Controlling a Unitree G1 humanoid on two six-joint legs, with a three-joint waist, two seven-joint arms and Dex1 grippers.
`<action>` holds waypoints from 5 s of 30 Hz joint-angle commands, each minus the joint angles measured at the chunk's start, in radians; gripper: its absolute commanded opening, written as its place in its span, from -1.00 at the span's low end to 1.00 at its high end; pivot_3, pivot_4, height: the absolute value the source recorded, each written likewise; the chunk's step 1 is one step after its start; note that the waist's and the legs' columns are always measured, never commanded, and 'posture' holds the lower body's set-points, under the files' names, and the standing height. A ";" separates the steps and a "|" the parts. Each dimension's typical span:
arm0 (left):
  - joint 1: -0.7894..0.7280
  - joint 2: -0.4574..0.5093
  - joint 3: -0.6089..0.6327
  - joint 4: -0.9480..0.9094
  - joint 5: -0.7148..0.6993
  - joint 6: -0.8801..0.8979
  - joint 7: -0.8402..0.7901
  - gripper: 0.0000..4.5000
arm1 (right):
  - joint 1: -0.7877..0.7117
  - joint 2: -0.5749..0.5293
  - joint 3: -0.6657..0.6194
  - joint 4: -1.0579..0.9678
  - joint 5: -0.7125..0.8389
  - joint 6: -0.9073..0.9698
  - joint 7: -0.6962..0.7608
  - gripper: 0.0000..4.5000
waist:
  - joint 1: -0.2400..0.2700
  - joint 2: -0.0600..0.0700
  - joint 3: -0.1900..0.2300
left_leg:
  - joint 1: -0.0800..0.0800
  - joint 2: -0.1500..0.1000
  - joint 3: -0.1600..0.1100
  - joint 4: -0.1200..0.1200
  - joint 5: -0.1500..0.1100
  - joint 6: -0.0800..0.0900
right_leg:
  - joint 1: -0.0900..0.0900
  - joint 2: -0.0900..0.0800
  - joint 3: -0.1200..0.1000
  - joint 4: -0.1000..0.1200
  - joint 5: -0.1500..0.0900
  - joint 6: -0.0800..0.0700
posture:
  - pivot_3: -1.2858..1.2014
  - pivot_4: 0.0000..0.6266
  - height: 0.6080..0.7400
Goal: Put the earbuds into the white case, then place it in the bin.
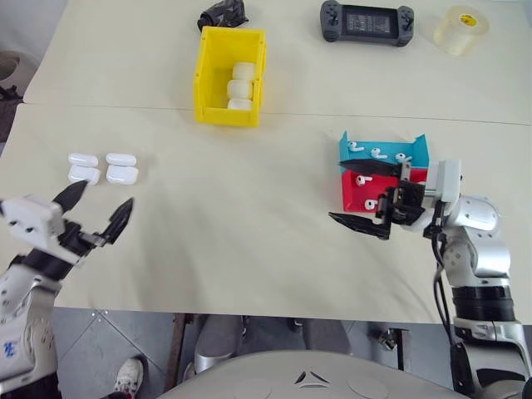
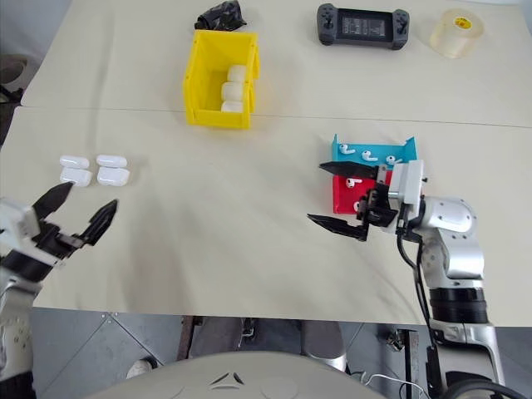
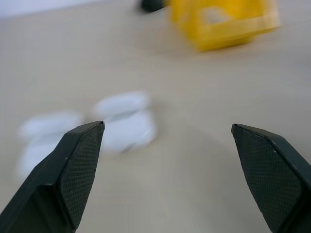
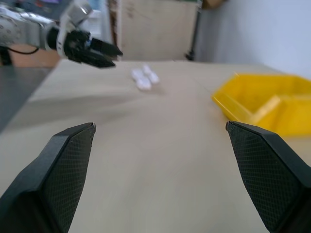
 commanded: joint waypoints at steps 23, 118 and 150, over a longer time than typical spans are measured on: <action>-0.799 0.299 -0.150 0.112 -0.229 1.249 0.452 0.98 | -0.015 -0.053 0.004 -0.044 0.032 0.053 0.044 1.00 | -0.003 -0.001 0.000 | 0.000 -0.002 -0.003 0.001 -0.001 -0.001 | 0.000 0.001 -0.003 0.007 0.000 0.000 | 0.03 -0.52 1.00; -0.661 -0.290 -0.869 0.316 -0.024 -0.394 -0.722 0.22 | 0.055 -0.747 0.020 -0.108 -0.342 0.365 -0.034 1.00 | 0.018 0.006 -0.004 | -0.001 -0.002 -0.004 0.002 0.000 0.002 | 0.007 -0.001 -0.007 -0.010 0.001 0.002 | 0.03 -0.52 1.00; -0.678 -0.282 -0.872 0.288 -0.035 -0.360 -0.710 0.21 | -0.192 -0.609 0.245 0.249 -0.588 0.061 0.080 0.14 | 0.015 0.007 -0.004 | 0.000 -0.001 -0.003 0.003 0.000 0.001 | 0.006 0.000 -0.007 -0.008 0.001 0.002 | 0.03 -0.52 1.00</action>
